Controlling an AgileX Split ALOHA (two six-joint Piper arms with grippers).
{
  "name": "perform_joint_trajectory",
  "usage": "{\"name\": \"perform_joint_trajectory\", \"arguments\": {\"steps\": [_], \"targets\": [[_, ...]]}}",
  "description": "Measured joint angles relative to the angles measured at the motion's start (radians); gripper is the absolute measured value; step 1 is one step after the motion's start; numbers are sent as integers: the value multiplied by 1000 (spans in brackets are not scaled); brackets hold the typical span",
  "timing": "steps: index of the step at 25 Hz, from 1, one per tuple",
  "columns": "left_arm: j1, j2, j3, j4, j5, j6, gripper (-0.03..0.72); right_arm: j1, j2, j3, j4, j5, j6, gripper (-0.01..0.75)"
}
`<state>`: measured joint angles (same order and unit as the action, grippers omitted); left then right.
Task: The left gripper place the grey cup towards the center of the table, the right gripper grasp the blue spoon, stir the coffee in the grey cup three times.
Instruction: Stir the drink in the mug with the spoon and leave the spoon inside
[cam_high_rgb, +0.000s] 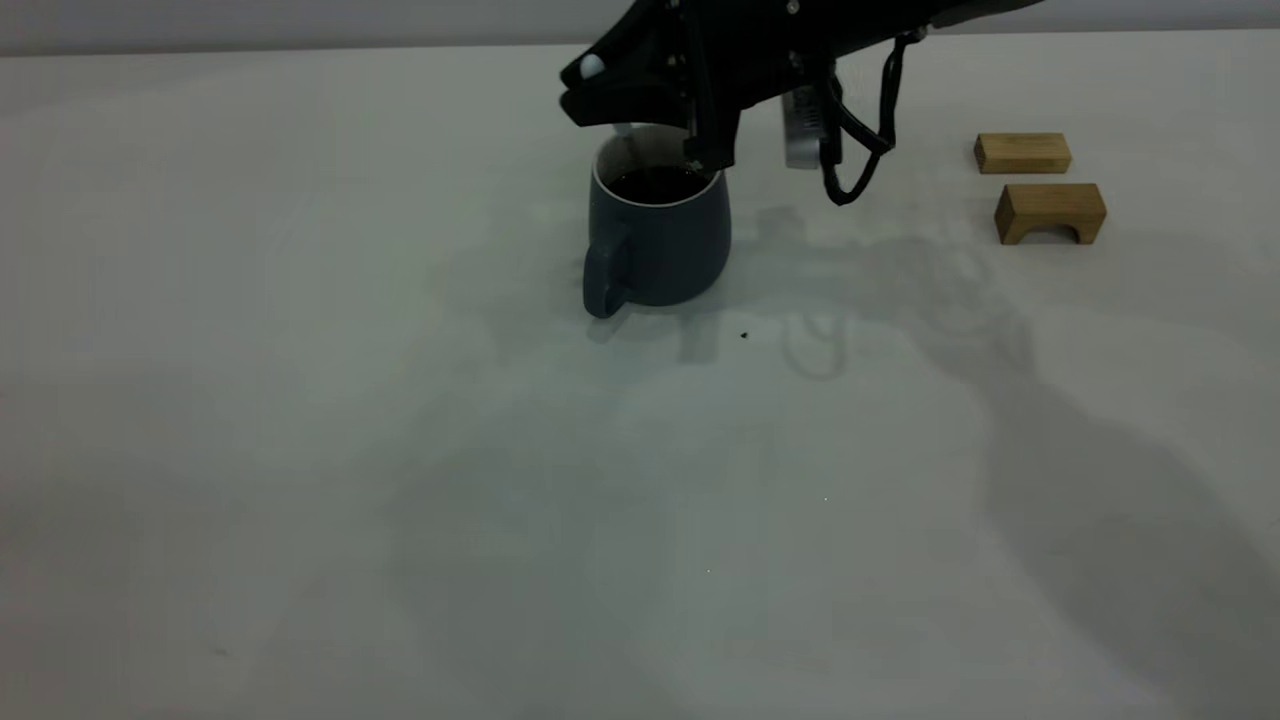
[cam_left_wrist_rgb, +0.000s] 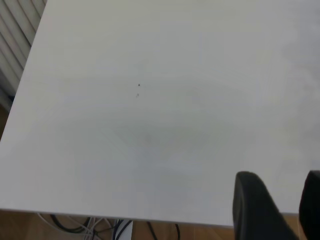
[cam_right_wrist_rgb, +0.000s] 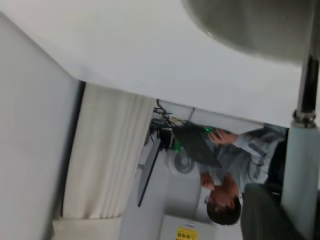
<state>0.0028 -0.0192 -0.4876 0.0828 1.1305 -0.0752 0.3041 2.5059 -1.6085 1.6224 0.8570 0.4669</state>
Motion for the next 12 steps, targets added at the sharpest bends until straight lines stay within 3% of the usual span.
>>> {"name": "perform_joint_trajectory", "arguments": {"steps": [5, 12], "targets": [[0, 0, 0, 0, 0, 0, 299, -34, 3, -1, -29, 26, 72, 126], [0, 0, 0, 0, 0, 0, 299, -20, 3, -1, -43, 48, 141, 126]]}}
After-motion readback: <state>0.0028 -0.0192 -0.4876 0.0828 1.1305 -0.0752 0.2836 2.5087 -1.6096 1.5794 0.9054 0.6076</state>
